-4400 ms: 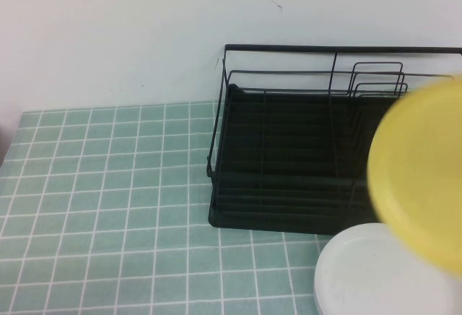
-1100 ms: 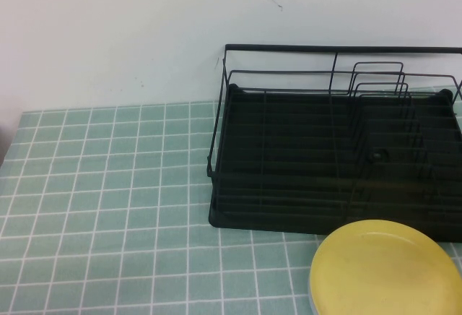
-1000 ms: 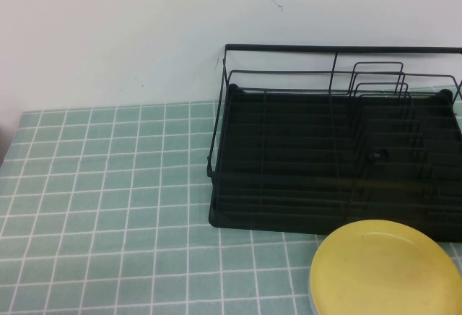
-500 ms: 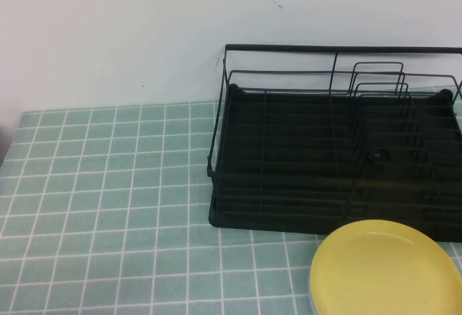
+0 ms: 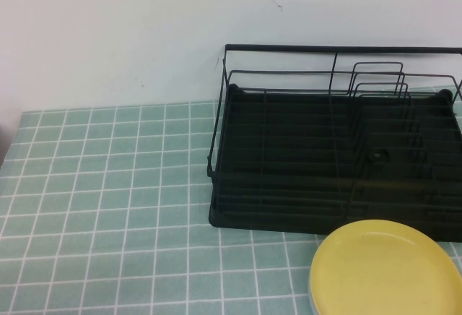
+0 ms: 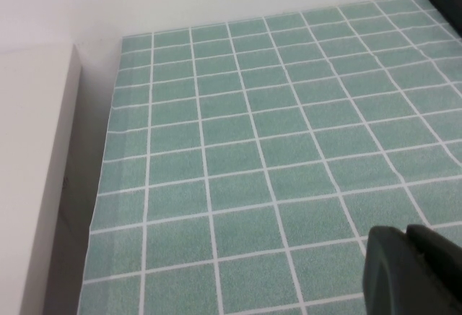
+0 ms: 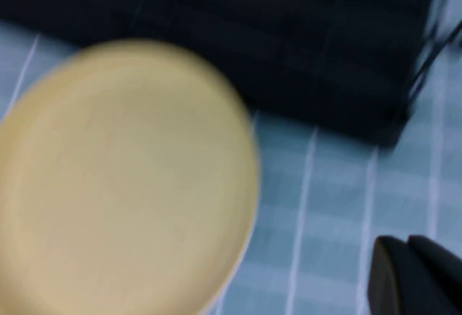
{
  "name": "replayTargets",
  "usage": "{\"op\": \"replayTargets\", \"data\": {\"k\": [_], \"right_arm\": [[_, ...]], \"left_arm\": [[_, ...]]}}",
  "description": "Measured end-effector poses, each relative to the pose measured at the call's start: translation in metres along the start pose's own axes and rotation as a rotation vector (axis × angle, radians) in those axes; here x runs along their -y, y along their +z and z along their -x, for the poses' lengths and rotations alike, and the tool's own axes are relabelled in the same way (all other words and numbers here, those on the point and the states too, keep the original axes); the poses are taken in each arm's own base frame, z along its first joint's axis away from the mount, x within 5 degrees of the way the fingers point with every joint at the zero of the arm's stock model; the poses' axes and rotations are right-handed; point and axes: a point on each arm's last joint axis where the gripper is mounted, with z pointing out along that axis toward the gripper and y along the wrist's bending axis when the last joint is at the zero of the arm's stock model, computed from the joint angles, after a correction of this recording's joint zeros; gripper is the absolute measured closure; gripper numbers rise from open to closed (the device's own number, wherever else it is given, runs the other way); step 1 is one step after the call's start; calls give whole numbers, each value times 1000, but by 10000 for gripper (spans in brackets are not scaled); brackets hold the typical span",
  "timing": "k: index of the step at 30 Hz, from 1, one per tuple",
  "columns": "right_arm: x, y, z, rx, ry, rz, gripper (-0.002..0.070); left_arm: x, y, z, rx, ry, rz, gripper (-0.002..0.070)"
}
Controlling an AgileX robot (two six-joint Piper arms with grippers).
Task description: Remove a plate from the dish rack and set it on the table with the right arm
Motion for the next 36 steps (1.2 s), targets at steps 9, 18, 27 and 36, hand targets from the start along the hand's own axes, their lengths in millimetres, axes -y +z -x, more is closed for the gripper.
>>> {"op": "replayTargets", "data": {"k": [9,18,27,36], "right_arm": [[7,21,-66,577,22,-246,678],[-1,36,-114,639,20,-267,678],[-7,40,-129,525,20,-231,678],[-7,40,-130,517,20,-229,678]], "left_arm": [[0,0,0,0,2,0,678],[0,0,0,0,2,0,678],[0,0,0,0,2,0,678],[0,0,0,0,2,0,678]]}}
